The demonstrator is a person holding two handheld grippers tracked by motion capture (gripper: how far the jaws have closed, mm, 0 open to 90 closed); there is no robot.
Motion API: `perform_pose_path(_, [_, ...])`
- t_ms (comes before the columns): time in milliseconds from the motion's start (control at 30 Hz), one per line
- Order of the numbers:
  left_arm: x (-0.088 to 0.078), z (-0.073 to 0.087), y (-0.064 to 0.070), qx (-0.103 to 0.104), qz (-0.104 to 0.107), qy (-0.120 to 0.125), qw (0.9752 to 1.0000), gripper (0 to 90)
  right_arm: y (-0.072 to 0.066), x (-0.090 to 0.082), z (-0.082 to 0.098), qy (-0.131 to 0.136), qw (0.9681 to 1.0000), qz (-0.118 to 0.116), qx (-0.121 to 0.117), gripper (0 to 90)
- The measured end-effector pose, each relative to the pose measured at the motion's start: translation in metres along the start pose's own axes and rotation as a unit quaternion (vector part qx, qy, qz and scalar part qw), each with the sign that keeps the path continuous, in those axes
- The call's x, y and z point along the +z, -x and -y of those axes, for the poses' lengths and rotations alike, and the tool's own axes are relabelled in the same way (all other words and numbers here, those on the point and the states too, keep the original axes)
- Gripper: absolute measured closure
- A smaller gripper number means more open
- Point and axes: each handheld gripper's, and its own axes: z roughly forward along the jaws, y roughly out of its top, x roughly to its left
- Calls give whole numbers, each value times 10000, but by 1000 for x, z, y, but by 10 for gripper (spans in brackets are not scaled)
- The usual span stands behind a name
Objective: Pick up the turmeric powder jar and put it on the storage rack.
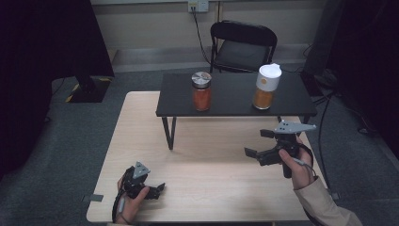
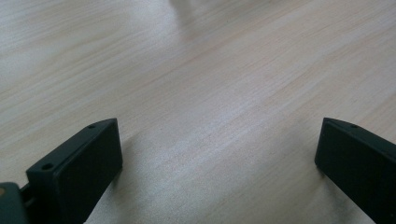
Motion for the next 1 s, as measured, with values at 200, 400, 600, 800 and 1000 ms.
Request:
perform_pose_path(200, [0, 0, 0, 0, 1, 0, 10000, 0, -1, 3, 6, -22, 10000, -23, -19, 0])
perform_pose_path(400, [0, 0, 0, -1, 0, 0, 10000, 0, 0, 7, 13, -67, 9999, -81, 5, 0])
perform_pose_path(600, [0, 0, 0, 1, 0, -1, 10000, 0, 0, 10, 22, -59, 9999, -124, 52, 0])
perform_pose_path(800, [0, 0, 0, -1, 1, 0, 10000, 0, 0, 13, 29, -86, 9998, -162, 47, 0])
perform_pose_path(1000, [0, 0, 0, 0, 1, 0, 10000, 0, 0, 17, 34, -161, 9997, -176, 58, 0])
